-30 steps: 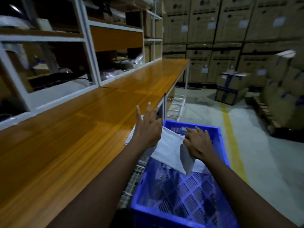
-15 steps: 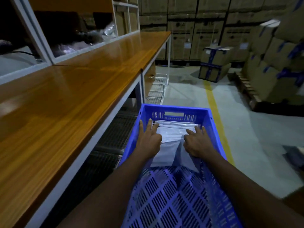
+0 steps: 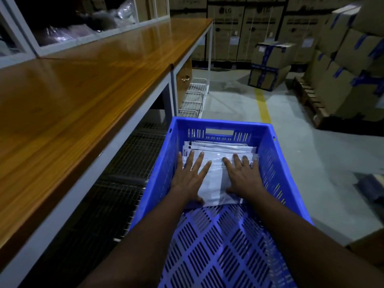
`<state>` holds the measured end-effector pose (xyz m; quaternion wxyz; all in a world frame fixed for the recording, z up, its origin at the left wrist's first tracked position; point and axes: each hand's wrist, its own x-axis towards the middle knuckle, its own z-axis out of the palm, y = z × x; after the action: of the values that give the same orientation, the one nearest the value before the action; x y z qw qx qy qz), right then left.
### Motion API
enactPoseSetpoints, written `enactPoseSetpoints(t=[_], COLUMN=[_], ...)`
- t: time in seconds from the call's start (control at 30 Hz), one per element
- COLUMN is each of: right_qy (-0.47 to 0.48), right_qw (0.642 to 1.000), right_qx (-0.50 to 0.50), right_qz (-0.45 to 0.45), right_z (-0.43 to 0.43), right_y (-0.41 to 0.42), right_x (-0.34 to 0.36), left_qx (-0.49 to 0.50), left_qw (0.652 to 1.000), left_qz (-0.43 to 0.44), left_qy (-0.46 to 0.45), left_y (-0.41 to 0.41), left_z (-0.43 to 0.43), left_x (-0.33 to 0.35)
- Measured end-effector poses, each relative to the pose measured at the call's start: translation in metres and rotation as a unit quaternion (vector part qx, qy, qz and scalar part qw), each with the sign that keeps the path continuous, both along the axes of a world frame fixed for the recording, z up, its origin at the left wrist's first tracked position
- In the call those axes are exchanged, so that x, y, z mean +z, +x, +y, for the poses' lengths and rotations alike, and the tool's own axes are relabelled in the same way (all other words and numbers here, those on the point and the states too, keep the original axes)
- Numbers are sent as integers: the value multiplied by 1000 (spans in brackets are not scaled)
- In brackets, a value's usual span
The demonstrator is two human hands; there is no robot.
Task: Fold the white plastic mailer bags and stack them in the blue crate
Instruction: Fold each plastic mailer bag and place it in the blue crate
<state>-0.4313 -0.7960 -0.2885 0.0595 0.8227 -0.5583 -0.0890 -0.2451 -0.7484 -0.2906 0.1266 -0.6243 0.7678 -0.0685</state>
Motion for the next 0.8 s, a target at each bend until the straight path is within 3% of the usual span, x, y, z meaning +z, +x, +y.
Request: enactPoseSetpoints(t=[0.13, 0.47, 0.8], right_qy=[27, -17, -177], right_qw=[999, 999, 971], right_qx=[-17, -26, 58], right_qz=[8, -8, -149], right_z=[1, 16, 82], right_y=[1, -2, 34], right_x=[-4, 10, 131], left_qx=[26, 76, 102], left_qw=[998, 989, 972], left_qz=[-56, -108, -44], left_qy=[-35, -68, -209], left_y=[3, -11, 6], left_z=[-6, 7, 92], left_x=[-3, 31, 172])
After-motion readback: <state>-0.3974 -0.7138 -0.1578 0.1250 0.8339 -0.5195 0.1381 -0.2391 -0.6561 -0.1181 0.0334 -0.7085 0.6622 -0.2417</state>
